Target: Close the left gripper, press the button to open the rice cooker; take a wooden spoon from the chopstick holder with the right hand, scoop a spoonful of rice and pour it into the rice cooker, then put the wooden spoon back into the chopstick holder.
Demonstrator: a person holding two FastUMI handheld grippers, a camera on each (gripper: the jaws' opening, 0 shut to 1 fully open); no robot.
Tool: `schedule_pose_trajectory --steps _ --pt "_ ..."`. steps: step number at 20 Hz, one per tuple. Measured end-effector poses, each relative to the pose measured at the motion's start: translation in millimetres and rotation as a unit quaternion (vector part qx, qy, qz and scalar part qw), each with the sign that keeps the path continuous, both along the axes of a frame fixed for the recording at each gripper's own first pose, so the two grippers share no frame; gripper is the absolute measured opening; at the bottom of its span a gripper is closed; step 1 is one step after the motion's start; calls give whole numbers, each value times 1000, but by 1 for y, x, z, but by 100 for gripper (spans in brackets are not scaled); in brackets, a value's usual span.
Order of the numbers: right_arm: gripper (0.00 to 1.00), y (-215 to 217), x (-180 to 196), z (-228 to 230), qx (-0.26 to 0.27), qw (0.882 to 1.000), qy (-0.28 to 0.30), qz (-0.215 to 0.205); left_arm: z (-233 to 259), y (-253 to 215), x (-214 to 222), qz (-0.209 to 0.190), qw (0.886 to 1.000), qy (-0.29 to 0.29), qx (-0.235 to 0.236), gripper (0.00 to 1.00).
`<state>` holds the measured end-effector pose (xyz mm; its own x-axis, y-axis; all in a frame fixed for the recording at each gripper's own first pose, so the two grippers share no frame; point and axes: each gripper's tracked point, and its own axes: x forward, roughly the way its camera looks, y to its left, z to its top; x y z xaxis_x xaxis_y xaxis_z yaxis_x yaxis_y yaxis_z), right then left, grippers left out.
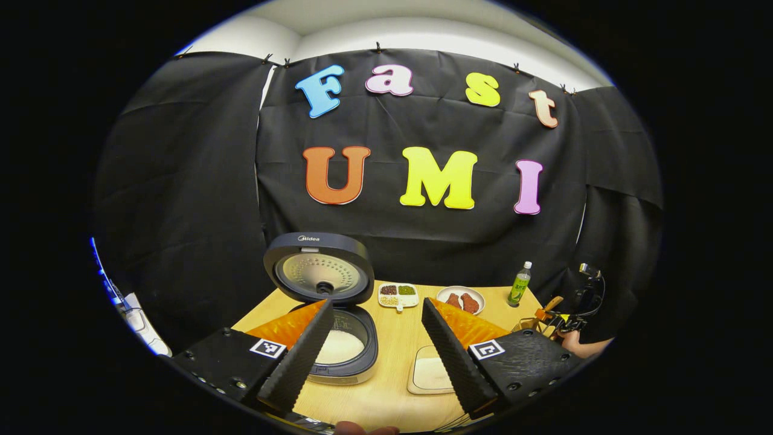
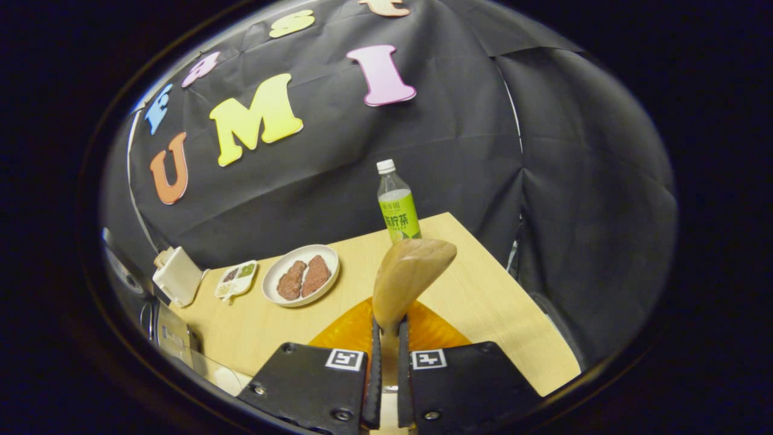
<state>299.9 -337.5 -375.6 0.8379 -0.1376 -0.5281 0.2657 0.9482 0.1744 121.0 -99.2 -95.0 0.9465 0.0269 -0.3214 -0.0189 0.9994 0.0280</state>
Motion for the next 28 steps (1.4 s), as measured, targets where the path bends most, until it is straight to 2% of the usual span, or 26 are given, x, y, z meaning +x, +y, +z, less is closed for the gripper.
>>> schedule_pose_trajectory --steps 4,5,7,8,9,10,11,15,16,20,23,28 --pt "21 -3 -1 15 -13 1000 -18 3 3 -2 2 -5 1000 -6 -5 95" --pt "28 -5 -2 21 -22 999 -23 4 4 -2 3 -6 1000 -8 -7 95" --pt "59 -10 -3 34 -35 999 -30 5 5 -3 5 -10 1000 -13 -12 95" --pt "66 -12 -3 42 -40 999 -35 5 5 -4 6 -12 1000 -14 -14 95" --pt "68 -16 -5 49 -49 998 -40 3 7 -5 7 -13 1000 -17 -16 95" --pt "76 -19 -6 57 -57 997 -45 3 9 -6 9 -14 1000 -21 -18 95" --pt "79 -20 -8 65 -60 997 -49 3 12 -6 12 -12 999 -26 -19 95" --pt "87 -25 -14 104 -84 993 -77 7 24 -3 22 -7 999 -45 -24 95" --pt "94 -23 -15 115 -91 992 -83 12 29 1 26 -3 998 -52 -21 95" --pt "97 -7 -28 164 -118 985 -121 15 46 19 40 14 998 -69 -3 95" --pt "100 15 -47 203 -137 979 -147 31 58 35 50 23 997 -76 -12 95" --pt "100 46 -88 272 -167 964 -202 43 89 62 81 21 995 -98 14 94"
